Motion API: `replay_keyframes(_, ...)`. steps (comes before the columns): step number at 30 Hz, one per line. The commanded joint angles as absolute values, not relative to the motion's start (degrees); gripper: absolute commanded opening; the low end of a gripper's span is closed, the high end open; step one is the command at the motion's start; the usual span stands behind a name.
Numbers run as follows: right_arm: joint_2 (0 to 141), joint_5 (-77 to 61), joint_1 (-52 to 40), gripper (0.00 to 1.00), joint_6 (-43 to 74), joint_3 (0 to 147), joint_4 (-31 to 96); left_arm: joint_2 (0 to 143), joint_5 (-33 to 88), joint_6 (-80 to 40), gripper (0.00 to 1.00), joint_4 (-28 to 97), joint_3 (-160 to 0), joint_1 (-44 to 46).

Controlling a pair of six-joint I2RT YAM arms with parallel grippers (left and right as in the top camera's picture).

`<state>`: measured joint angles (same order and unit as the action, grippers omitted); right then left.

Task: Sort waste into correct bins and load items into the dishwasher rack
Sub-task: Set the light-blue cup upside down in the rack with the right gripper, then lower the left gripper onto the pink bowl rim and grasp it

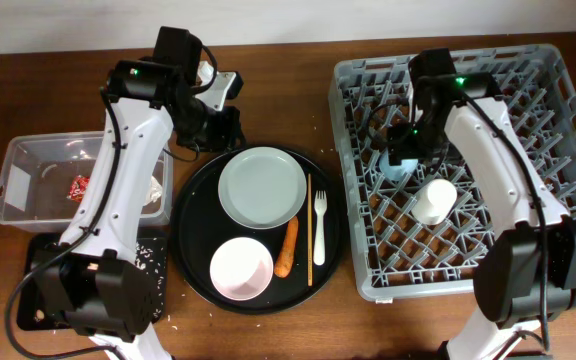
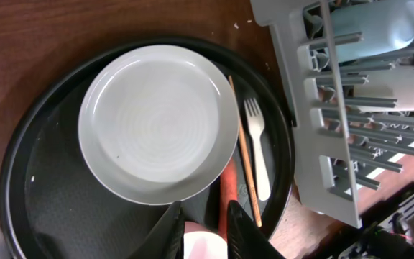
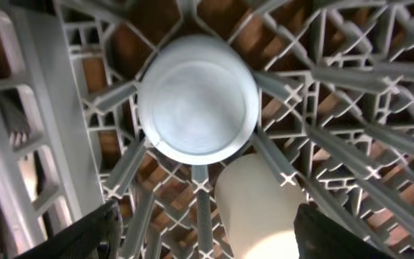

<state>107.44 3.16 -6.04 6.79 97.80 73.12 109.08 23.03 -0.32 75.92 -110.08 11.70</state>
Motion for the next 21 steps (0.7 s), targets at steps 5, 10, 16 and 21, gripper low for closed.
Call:
replay_keyframes(5, 106.8, 3.1, -5.5, 0.99, 6.0, 121.8, 89.3, 108.6, 7.6, -6.2, 0.19, 79.2, -110.7, 11.7)
replay_keyframes(10, 106.9, 3.1, -5.5, 0.99, 6.1, 121.8, 90.5, 107.1, 4.8, -7.0, 0.2, 87.4, -110.7, 12.3)
replay_keyframes(16, 106.9, 3.1, -5.5, 0.99, 6.1, 121.8, 90.5, 94.5, 4.7, -7.3, 0.2, 92.6, -110.0, 17.2)
replay_keyframes(21, 106.9, 3.1, -5.5, 0.99, 6.1, 121.8, 90.5, 82.9, 4.9, -8.7, 0.2, 90.1, -88.9, 18.7)
